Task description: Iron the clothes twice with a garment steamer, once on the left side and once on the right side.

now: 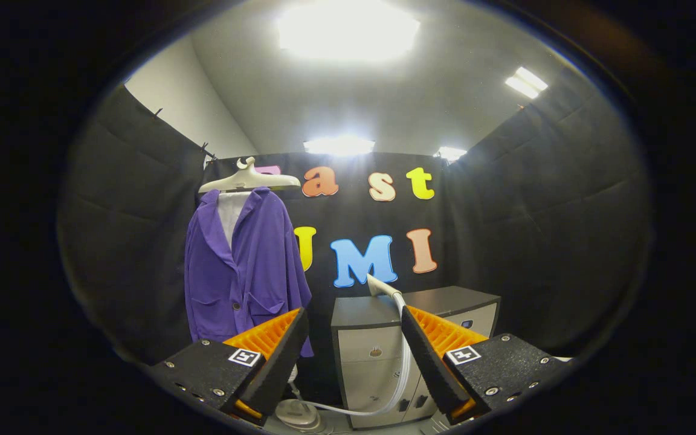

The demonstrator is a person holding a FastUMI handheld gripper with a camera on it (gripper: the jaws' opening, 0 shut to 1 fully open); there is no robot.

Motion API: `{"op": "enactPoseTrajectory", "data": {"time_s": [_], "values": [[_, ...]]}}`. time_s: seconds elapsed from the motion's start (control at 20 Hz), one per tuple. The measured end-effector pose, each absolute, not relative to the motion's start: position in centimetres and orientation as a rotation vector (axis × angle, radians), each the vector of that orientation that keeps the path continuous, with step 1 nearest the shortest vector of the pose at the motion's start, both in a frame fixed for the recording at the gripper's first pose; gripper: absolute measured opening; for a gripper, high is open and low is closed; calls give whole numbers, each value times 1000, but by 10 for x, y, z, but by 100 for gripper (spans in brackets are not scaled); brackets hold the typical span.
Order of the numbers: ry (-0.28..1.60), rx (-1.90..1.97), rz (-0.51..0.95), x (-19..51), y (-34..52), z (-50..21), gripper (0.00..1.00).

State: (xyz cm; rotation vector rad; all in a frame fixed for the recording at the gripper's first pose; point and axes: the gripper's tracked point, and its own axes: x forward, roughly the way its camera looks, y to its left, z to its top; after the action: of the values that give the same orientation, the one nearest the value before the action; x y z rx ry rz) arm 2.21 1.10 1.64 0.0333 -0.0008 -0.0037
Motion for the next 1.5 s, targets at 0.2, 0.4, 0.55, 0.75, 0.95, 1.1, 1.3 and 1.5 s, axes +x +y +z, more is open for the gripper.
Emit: {"op": "enactPoseTrajectory", "data": {"time_s": [0.2,0.4,0.55,0.75,0.95,1.1,1.3,1.5], "values": [[0,13,20,52,7,26,95],[2,16,51,93,2,37,95],[7,27,72,129,-5,44,95],[48,15,84,187,-25,44,95],[61,2,100,249,-46,51,95],[85,36,119,294,-61,53,95],[146,62,114,349,-84,36,95],[235,167,152,398,-91,12,95]]}}
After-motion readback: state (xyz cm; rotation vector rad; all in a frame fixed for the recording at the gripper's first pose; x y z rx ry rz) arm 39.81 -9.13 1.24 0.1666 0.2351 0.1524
